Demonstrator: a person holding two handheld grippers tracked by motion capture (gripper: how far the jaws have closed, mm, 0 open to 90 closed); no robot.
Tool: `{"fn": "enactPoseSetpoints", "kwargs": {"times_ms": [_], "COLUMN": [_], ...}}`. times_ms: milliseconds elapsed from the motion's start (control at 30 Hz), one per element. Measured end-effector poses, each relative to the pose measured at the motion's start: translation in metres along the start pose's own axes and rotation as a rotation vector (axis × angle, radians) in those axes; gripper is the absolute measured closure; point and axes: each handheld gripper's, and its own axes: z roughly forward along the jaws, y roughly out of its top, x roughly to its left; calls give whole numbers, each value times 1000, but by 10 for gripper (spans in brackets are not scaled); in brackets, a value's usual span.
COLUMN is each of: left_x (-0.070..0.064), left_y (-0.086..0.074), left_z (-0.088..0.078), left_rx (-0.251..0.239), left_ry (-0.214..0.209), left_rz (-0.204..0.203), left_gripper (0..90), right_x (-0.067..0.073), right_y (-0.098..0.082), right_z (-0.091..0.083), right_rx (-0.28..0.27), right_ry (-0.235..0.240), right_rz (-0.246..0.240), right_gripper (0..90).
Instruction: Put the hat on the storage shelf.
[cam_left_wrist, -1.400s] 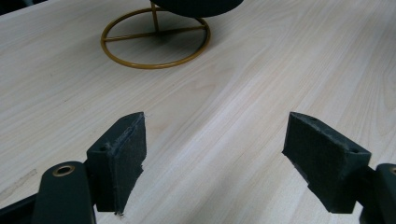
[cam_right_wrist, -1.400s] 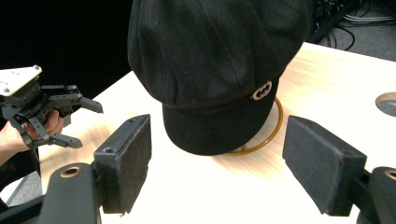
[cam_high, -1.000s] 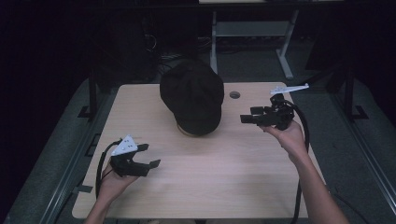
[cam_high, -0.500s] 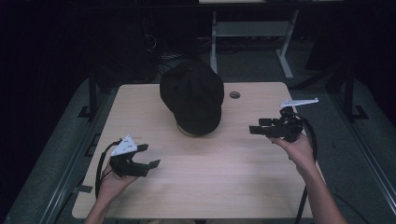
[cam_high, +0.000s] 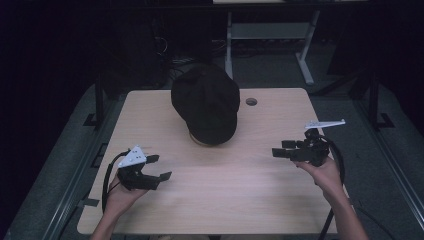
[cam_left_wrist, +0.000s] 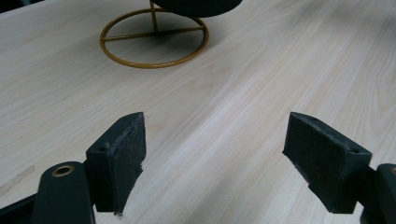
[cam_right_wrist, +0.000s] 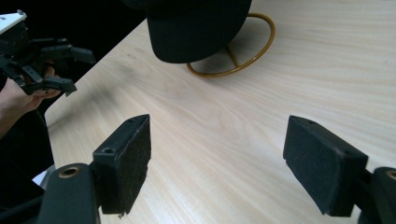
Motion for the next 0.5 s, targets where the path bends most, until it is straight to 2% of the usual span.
{"fn": "enactPoseSetpoints", "kwargs": {"times_ms": [500], "left_x": [-1], "left_y": [0], "left_z": [0], "left_rx": [3], "left_ry": [-14], "left_rz": [4], "left_gripper": [188], "right_x": [5], "right_y": [-40], "right_z": [0], "right_rx": [24], "right_ry": [8], "right_rz": [14], "right_gripper": [225]}}
